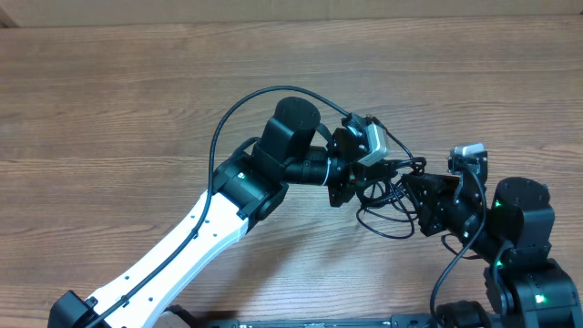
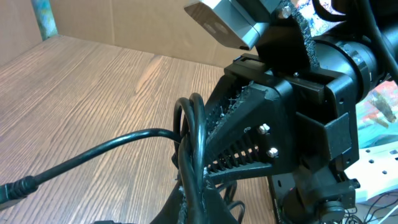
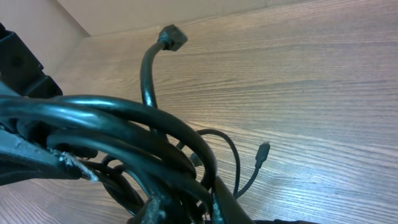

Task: Untangle cables

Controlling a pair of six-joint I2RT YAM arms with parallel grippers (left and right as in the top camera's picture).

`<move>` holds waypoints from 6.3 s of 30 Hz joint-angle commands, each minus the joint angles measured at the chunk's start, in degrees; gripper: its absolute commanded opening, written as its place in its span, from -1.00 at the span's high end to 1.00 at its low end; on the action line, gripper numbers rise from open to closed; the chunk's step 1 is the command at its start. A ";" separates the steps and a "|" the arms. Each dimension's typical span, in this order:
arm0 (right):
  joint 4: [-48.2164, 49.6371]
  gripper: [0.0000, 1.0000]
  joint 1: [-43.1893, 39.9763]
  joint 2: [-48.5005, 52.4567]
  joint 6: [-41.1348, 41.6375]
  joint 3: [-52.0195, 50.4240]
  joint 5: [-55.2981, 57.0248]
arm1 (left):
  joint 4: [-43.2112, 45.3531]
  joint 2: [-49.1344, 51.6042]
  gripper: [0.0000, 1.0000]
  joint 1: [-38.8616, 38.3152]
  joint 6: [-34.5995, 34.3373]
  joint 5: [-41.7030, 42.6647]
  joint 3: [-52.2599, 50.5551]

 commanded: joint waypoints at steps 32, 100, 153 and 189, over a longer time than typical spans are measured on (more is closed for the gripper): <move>-0.24 0.93 -0.11 -0.50 -0.26 1.18 -0.07 | 3.72 -1.40 0.92 0.09 -25.81 -25.07 0.87; 0.90 0.93 -0.11 -0.50 1.86 1.20 -0.15 | -2.23 -1.42 -1.00 0.48 0.79 0.04 0.87; 3.65 -0.67 -0.11 -0.50 3.41 1.20 -4.96 | -3.69 -1.40 0.92 4.79 -6.71 -5.27 0.87; 1.01 0.93 -0.11 -0.50 3.39 1.18 3.21 | -2.47 -1.40 0.92 5.64 -9.77 2.47 0.87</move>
